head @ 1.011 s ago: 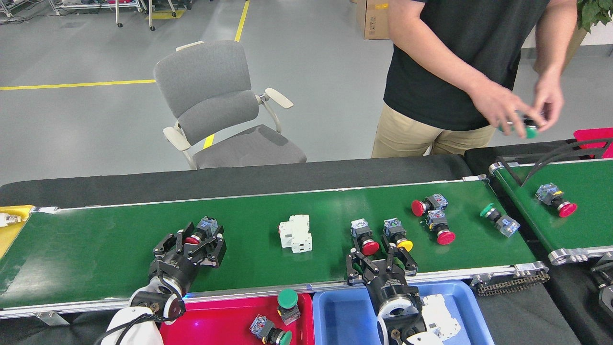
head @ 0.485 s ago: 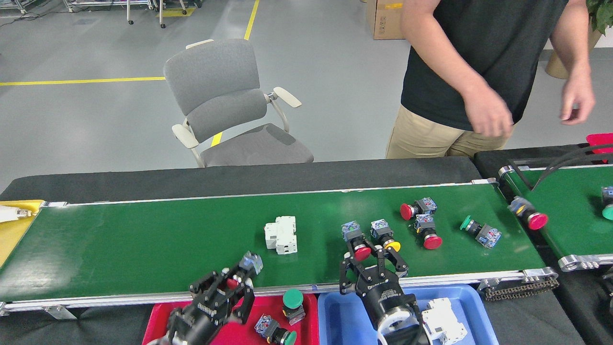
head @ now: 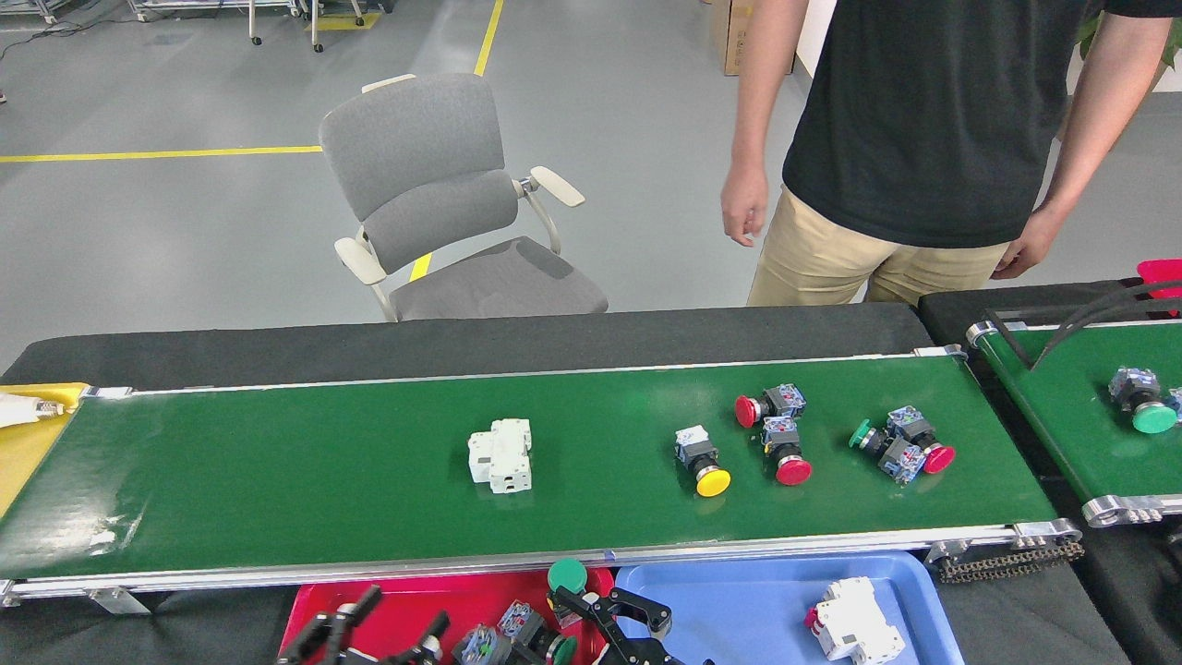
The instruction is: Pick switch part from conveyor to tray
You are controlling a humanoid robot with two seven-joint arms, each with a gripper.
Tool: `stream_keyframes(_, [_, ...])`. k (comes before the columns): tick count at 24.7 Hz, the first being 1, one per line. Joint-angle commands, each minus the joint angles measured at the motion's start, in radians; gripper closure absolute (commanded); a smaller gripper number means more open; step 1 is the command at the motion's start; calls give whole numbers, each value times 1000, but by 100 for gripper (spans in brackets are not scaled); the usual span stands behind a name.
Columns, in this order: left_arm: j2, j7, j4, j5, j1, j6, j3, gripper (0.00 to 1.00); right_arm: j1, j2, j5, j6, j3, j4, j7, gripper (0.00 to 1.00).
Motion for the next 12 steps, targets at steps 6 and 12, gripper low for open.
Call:
stream_keyframes(6, [28, 68, -30, 10, 8, 101, 74, 1, 116, 27, -102, 0, -316, -136, -11, 1])
stream_keyframes(12, [40, 70, -56, -138, 21, 15, 49, 1, 181, 98, -85, 293, -555, -140, -17, 2])
